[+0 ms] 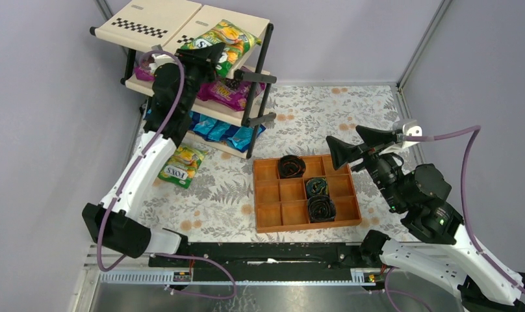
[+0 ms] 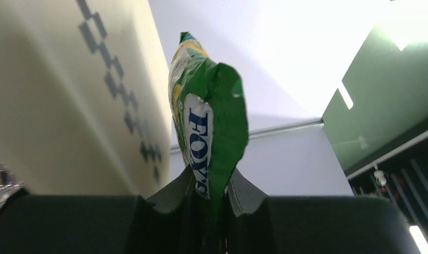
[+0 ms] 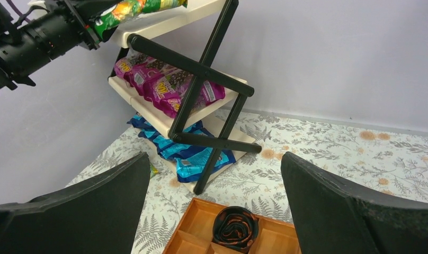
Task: Place and organize the candy bags onto the shelf
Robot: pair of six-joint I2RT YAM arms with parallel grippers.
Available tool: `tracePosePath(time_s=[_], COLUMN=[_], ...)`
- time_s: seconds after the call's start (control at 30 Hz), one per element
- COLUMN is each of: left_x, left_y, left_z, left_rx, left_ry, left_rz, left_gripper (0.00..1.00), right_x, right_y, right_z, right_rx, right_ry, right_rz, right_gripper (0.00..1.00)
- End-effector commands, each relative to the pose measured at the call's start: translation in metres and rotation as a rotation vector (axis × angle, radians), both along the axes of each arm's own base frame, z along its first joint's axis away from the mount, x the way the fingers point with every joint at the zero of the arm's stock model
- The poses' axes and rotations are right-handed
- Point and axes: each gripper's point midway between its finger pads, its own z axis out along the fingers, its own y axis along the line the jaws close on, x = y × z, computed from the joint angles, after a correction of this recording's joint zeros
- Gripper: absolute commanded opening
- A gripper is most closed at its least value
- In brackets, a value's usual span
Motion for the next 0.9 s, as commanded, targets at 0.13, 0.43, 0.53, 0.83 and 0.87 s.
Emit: tracePosePath(time_s=[0.13,0.43,0.53,0.83,0.87], left_x=[0.000,0.014,0.024,0.033,0.032], left_y=[0.007,0.012,0.009,0.006,0.008], left_z=[0.048,0.059,0.054,0.048,0.051], left_rx=[-0.129,-0.137,-0.120,-0.026,-0.008], left_ry=[0.004,0.045,0.077,0.123,0.122], left_rz=[0.237,0.401,0.419,0.441,0.446], left_gripper=[0.22,0.26,0.25,0.46,0.53], right_x=[-0.004,-0.001,-0.002,-0.002,-0.002], right_y=[-0.010,-0.001,0.000,0.001,0.001], right_z=[0.010,0.008,0.008,0.010,0.009], right_rx=[0.042,0.042,0.045,0.046,0.046], right_ry=[-0.017,-0.004,-0.005,-0.005,-0.003], right_rz=[-0.019,0.004,0.007,0.012,0.014], right_gripper=[1.00,1.00,1.00,1.00,1.00])
